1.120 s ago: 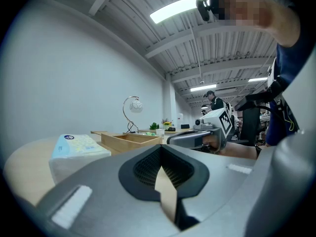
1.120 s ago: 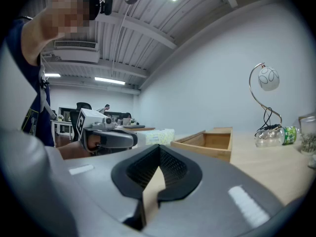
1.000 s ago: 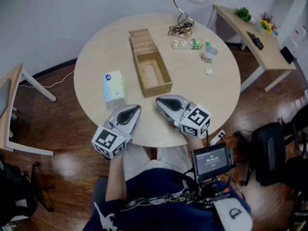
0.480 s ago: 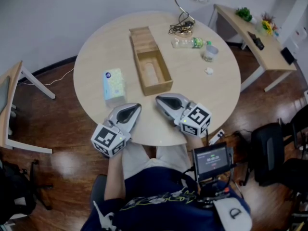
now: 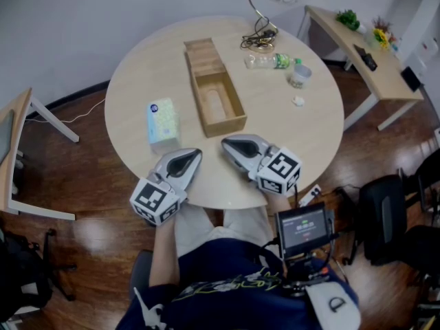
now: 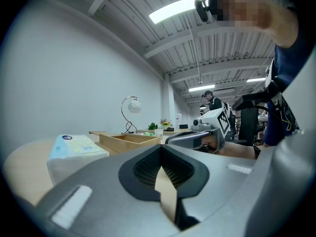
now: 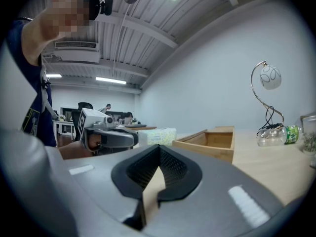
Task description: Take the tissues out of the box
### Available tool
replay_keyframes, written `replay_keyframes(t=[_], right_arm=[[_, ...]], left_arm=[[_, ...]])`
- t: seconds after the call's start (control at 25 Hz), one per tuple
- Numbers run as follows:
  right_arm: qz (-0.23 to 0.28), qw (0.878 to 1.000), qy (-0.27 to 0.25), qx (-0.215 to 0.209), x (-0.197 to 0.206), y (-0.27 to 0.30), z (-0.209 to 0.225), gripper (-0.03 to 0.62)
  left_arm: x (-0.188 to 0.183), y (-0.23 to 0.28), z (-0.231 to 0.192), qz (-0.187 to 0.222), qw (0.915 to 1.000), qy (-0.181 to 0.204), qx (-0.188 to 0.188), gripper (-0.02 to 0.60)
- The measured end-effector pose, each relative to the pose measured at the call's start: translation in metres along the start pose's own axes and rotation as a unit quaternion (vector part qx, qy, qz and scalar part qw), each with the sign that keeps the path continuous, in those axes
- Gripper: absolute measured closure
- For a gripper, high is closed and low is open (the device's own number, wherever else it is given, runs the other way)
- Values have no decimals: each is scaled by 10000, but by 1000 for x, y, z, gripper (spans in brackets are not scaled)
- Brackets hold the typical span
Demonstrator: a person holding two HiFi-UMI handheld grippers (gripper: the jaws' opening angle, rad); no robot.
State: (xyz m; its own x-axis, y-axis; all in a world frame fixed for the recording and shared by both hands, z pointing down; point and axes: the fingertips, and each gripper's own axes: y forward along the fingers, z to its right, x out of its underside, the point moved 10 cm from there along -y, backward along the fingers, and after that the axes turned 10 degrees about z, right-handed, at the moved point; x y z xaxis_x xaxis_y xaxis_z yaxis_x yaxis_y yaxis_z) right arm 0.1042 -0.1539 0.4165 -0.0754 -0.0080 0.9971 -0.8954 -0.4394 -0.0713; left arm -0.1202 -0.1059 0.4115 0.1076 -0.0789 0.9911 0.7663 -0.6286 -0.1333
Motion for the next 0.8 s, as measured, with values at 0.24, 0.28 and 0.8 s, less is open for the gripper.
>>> replay_keyframes(t=[0.24, 0.28, 0.8], right_arm=[[-6, 10000, -1, -8, 1, 0, 0, 592], [3, 10000, 6, -12, 1, 0, 0, 592], [-26, 10000, 1, -31, 1, 2, -1, 592]], left_arm=[[-1, 0, 1, -3, 10000, 16, -32, 577], [-1, 0, 1, 4, 10000, 6, -32, 577], [0, -4, 1, 84, 10000, -30, 15, 577]])
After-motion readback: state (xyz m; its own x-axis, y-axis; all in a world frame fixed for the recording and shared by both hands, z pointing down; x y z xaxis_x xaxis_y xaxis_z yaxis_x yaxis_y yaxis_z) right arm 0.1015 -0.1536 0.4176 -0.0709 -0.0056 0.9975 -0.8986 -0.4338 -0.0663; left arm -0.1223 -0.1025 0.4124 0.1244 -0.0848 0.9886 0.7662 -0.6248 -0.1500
